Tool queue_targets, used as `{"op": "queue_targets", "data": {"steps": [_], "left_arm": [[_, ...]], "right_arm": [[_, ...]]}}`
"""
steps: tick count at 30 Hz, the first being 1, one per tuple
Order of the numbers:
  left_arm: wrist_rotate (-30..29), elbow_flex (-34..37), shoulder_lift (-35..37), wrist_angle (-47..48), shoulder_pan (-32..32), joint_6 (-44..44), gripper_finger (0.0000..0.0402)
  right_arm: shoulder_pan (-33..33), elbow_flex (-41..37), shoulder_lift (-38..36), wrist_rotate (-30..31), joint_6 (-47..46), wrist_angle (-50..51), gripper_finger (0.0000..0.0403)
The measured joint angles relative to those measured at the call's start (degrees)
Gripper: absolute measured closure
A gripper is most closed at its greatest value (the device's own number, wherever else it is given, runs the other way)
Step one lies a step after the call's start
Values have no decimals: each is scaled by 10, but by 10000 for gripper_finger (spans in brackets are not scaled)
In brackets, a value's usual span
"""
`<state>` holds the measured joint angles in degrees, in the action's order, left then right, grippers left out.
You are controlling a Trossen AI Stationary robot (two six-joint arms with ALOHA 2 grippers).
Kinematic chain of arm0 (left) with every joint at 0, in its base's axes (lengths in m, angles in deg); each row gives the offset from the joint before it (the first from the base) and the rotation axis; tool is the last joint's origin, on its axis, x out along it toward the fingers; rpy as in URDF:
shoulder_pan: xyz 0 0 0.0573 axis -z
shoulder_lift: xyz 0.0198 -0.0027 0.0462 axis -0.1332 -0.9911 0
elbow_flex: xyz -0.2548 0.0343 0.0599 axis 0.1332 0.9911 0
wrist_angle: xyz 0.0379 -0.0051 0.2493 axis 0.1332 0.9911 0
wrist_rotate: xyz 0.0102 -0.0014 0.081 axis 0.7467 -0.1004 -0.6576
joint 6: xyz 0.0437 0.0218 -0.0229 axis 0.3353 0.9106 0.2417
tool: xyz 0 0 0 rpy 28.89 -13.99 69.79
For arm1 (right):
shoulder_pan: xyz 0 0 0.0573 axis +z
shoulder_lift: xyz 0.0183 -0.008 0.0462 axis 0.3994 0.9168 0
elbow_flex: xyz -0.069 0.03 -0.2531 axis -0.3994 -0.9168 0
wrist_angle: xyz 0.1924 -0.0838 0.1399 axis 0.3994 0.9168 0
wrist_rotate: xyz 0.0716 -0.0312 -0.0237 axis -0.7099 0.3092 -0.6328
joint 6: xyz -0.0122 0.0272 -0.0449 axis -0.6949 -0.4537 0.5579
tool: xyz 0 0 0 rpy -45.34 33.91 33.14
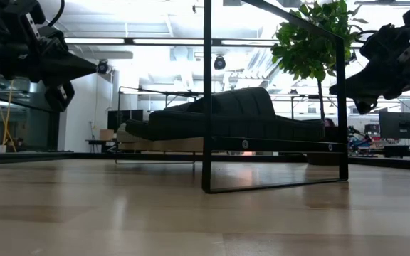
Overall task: Pick and place slides into the shelf
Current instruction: Return to Home Position
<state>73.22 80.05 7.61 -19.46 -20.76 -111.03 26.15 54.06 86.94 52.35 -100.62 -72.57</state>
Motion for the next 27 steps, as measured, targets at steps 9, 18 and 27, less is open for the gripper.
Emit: {"op": "queue_targets", "data": {"steps": [9,18,27], "left_arm": [[0,0,0,0,0,0,401],[0,0,12,0,29,0,401],[0,-1,16,0,45,0,401]], "right_arm": [[0,0,0,0,0,0,403],[0,0,0,0,0,0,403],[0,0,0,0,0,0,403]]}}
